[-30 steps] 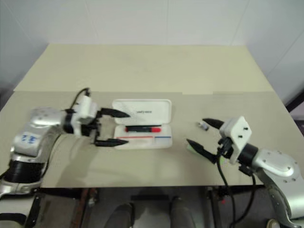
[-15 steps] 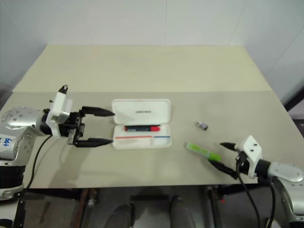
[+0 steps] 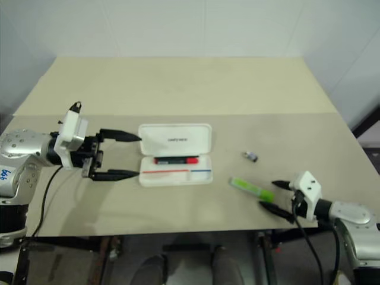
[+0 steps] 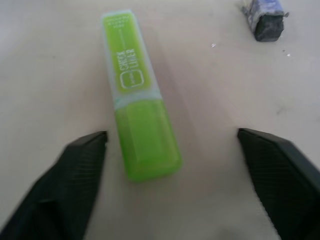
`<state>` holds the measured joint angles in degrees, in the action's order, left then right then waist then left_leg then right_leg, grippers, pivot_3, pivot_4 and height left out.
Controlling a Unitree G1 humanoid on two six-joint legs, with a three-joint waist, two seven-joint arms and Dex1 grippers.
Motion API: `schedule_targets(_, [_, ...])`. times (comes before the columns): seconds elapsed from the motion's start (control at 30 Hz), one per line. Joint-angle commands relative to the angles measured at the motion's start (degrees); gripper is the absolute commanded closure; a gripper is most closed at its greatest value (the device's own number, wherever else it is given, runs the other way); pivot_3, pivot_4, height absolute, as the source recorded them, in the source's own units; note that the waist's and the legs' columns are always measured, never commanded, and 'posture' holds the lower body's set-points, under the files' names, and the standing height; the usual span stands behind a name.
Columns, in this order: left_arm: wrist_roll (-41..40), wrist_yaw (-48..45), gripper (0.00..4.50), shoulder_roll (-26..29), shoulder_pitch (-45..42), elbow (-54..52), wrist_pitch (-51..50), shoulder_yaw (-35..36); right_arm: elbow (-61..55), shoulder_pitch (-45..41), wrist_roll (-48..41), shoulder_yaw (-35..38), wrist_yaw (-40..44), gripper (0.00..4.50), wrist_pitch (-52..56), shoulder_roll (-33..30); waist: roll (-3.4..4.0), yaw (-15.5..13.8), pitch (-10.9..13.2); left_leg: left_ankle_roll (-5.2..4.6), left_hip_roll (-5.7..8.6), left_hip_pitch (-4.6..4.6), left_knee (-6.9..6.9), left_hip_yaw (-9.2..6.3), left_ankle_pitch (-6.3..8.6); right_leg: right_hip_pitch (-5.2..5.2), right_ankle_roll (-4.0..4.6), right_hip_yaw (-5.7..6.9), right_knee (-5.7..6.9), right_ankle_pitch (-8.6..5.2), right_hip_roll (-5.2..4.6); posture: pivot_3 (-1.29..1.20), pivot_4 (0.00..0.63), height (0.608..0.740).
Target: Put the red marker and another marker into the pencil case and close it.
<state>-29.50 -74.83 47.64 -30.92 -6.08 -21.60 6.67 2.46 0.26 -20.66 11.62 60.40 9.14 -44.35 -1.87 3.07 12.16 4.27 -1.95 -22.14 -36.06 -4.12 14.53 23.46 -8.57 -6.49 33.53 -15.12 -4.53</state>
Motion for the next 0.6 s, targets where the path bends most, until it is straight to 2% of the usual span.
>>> schedule_targets(0.03, [-0.80,-0.48,0.00,0.93,-1.04,-0.22,0.67,0.73,-1.27,-0.32,-0.39,-0.76,-0.16,1.32,-0.24,1.10,0.01,0.24,0.00,0.00,0.00,0.02,0.02,0.00,0.00,0.00,0.01,0.00,0.02,0.00,0.00,0.00,0.150,0.740])
schedule_targets(0.23, [-0.30,-0.67,0.00,0.94,-1.42,0.58,1.40,0.67,-1.76,-0.80,-0.56,-0.03,-0.55,3.38,-0.43,1.57,0.00,0.17,0.00,0.00,0.00,0.01,0.02,0.00,0.00,0.01,0.00,0.00,0.02,-0.02,0.00,0.00,0.150,0.740])
schedule_targets(0.6, [1.05,-1.48,0.00,1.38,-0.57,2.23,4.88,0.66,-5.86,-4.80,-0.88,-0.50,-0.81,3.41,0.91,0.56,0.01,0.21,0.01,0.00,0.00,0.01,0.03,0.00,0.00,0.02,-0.01,-0.01,0.04,-0.02,0.00,0.00,0.150,0.740])
